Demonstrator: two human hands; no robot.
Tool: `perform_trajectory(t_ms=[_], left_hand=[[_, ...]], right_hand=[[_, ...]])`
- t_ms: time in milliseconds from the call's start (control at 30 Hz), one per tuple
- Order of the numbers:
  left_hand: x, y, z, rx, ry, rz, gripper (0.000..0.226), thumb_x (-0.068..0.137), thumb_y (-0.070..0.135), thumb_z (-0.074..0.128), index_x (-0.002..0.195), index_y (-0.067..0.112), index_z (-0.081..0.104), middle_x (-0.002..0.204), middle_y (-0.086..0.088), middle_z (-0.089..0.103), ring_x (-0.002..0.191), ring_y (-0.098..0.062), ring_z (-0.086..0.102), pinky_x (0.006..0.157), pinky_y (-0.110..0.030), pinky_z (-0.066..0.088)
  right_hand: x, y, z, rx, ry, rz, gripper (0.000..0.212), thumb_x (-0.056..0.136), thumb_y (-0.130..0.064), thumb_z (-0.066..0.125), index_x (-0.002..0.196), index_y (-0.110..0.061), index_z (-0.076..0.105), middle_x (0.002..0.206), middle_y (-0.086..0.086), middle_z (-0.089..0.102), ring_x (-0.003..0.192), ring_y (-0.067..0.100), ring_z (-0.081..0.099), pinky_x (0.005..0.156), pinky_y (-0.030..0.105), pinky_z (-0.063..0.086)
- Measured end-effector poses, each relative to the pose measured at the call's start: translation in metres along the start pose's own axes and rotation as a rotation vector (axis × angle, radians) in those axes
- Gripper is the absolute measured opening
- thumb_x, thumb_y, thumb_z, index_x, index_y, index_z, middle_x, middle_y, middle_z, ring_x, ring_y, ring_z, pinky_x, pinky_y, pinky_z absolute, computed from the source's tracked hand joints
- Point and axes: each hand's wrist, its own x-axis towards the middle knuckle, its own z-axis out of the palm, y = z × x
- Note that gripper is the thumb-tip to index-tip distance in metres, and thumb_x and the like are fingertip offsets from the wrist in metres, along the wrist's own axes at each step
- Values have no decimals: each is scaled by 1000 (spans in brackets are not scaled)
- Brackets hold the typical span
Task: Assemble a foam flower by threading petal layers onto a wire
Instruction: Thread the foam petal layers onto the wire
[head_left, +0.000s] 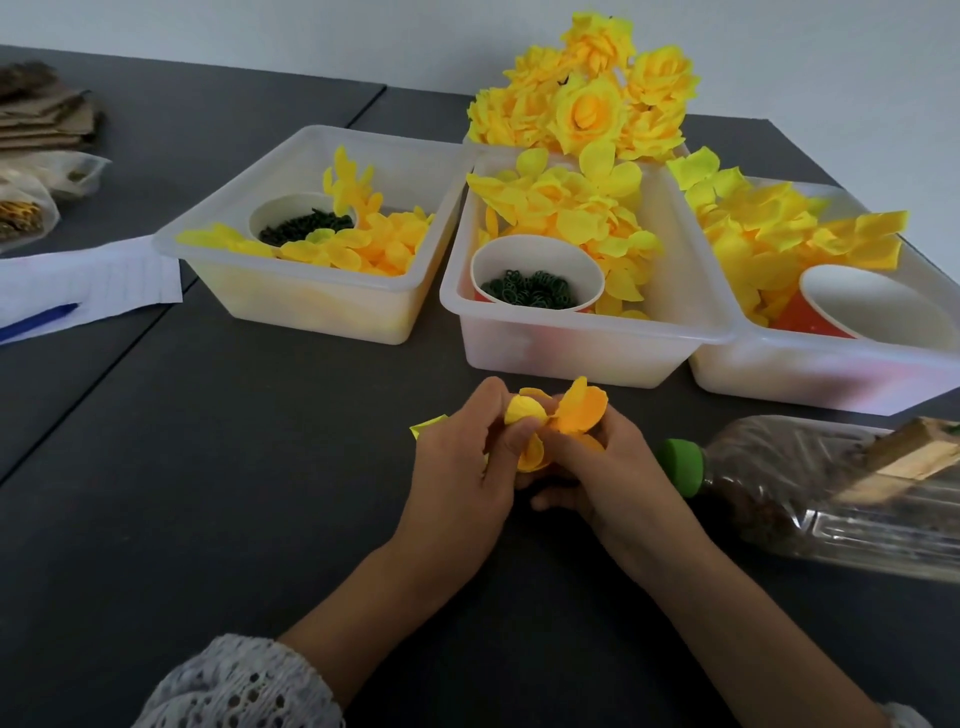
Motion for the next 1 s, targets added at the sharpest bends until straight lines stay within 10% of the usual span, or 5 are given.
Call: perform_trajectory(t_ms=[133, 533, 633, 1000], left_hand=[[0, 0, -1, -114, 24, -29, 21, 93, 35, 48, 80, 20, 54, 69, 8, 57, 65, -9, 55, 54, -11, 41], [6, -4, 0, -533, -38, -376, 23, 85, 39, 51, 86, 18, 60, 85, 2, 73, 77, -12, 68, 68, -27, 58], [2, 1, 0, -391, -39, -248, 23, 87, 38, 51, 78, 18, 56, 74, 8, 65, 67, -4, 60, 60, -15, 50], [-11, 17, 3, -6, -15, 159, 10, 90, 25, 61, 98, 30, 59, 97, 31, 61, 80, 22, 57, 66, 6, 38]], right_hand=[[3, 1, -3, 197, -22, 26, 17, 75, -18, 73, 77, -35, 76, 80, -7, 77, 76, 12, 74, 56, 27, 58], [7, 4, 3, 228, 185, 62, 8, 85, -21, 67, 92, -24, 71, 83, 1, 76, 73, 20, 75, 51, 29, 58], [8, 3, 5, 83, 223, 3, 16, 80, -26, 73, 65, -30, 69, 62, -11, 72, 62, 4, 71, 45, 20, 54], [6, 8, 6, 81, 129, 38, 32, 91, -6, 53, 63, -18, 61, 45, -8, 56, 37, 3, 50, 40, 19, 41]])
